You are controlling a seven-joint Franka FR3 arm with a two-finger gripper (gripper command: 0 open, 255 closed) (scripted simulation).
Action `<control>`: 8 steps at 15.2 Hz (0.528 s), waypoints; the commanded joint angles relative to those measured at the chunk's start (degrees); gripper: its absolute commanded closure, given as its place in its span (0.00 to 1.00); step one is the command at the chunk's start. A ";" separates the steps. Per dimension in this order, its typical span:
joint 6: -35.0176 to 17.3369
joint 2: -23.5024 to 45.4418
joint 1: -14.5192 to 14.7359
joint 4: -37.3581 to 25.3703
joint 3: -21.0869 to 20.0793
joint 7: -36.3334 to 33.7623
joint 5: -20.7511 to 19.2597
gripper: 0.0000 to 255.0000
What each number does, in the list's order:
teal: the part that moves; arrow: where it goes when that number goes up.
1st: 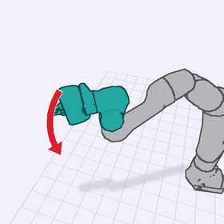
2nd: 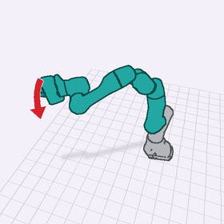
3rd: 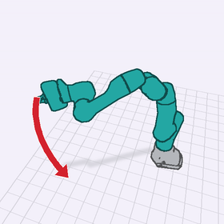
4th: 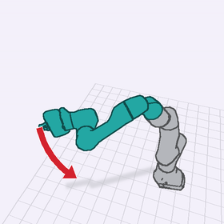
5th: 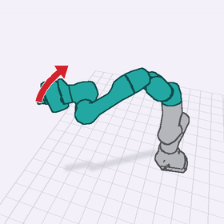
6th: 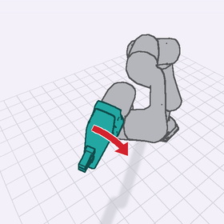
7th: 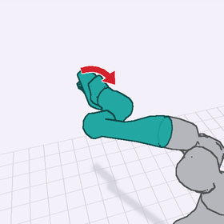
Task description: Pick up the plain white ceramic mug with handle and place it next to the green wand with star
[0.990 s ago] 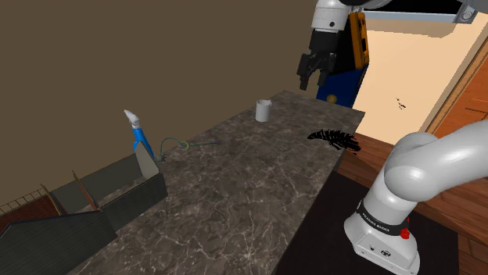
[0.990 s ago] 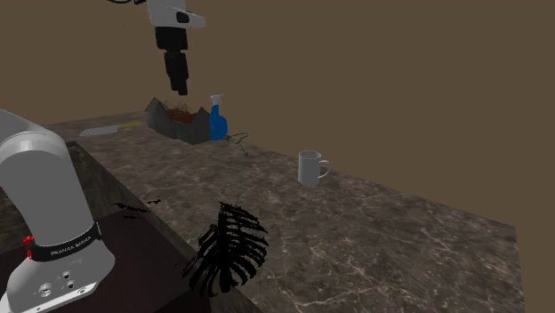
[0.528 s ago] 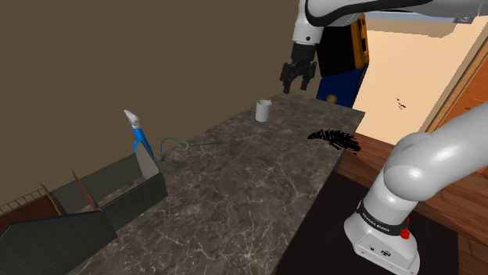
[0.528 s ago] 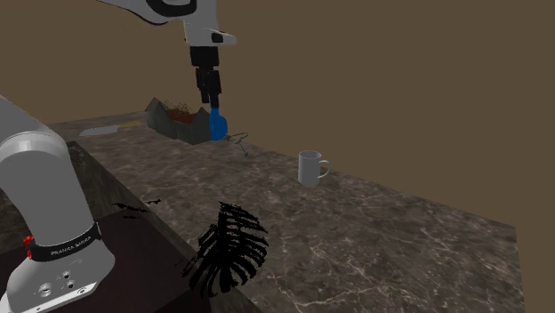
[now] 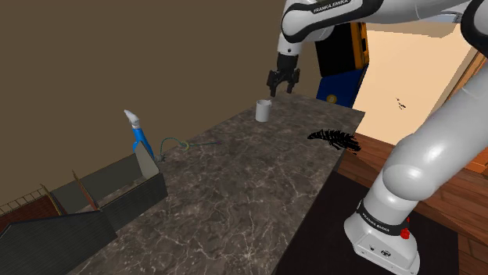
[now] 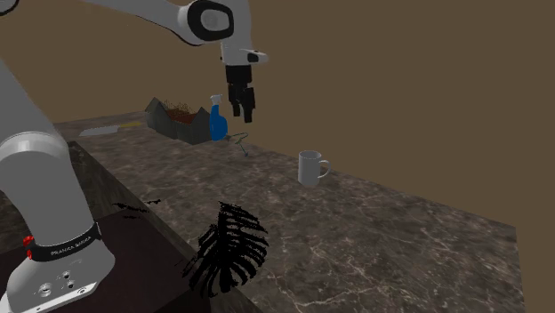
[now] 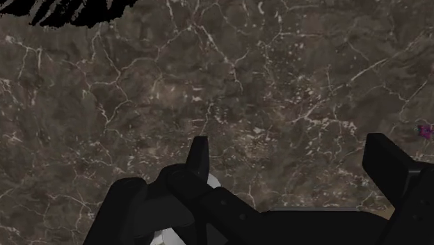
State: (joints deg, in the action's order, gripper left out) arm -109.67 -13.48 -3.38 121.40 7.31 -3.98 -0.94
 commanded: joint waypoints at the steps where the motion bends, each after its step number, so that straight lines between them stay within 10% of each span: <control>1: -2.00 4.09 -0.17 -2.38 0.47 0.41 0.28 0.00; 8: -6.26 18.73 -1.48 -13.45 2.10 2.73 2.12 0.00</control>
State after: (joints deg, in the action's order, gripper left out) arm -115.21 3.35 -4.57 109.26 9.14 -1.71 0.90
